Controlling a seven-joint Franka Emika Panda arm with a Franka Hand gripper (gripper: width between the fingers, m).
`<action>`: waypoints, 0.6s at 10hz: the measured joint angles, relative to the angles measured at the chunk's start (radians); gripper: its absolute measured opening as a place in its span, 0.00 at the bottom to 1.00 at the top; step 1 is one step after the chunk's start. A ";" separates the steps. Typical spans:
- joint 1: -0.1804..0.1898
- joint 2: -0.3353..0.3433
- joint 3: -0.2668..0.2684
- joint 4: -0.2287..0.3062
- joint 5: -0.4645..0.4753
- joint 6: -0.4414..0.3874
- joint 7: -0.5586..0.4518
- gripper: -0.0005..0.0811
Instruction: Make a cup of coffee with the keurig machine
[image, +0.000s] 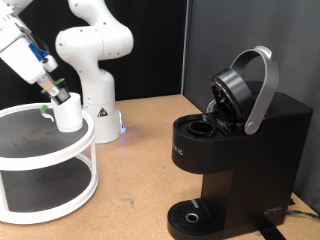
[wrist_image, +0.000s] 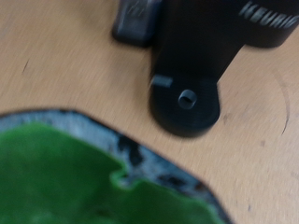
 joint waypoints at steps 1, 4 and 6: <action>0.025 0.008 0.003 0.010 0.051 -0.003 0.040 0.60; 0.110 0.040 0.010 0.053 0.180 0.004 0.098 0.60; 0.153 0.066 0.027 0.079 0.227 0.028 0.122 0.60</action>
